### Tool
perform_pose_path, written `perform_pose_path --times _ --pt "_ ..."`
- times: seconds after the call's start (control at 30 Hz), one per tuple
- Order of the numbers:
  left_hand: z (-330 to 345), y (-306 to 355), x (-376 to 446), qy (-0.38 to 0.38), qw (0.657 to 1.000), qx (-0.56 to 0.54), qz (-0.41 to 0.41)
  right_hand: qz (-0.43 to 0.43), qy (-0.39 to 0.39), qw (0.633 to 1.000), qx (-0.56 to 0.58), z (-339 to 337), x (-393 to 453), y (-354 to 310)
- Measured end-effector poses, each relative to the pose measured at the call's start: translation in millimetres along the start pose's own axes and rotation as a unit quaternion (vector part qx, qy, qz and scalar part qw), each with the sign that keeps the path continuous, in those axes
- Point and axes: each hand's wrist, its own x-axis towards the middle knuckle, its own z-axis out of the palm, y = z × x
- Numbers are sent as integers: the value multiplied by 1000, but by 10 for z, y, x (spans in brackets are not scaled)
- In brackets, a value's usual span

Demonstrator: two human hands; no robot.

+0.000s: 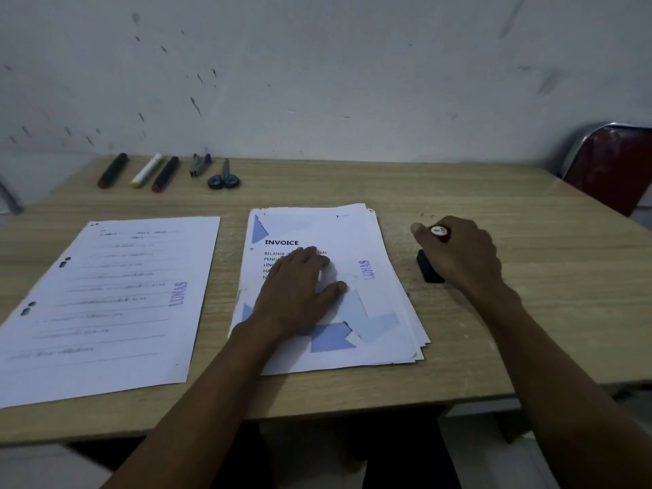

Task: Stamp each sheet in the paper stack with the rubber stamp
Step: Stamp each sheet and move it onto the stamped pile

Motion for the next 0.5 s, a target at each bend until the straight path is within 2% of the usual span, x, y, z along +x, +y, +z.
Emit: perform_pose_path --times 0.13,0.2,0.27,0.3,0.37,0.43,0.5 --pt "-132 52 1 46 995 -89 -28 11 -7 1000 27 -7 -30 43" --pt "-241 68 -3 101 990 -72 -67 20 -10 999 37 -36 -65 52" --pt "-377 69 -9 140 976 -10 -165 32 -5 999 38 -87 -125 34" --pt "-448 55 -13 133 965 32 -226 37 11 999 36 -115 -167 19" --pt "-551 -3 -25 65 941 93 -319 24 82 996 36 -142 -274 -4" --pt "-583 -68 -36 17 930 76 -360 -31 159 985 64 -110 -432 -32" --pt "-574 -121 -35 26 927 43 -371 -89 173 976 100 -26 -579 -72"
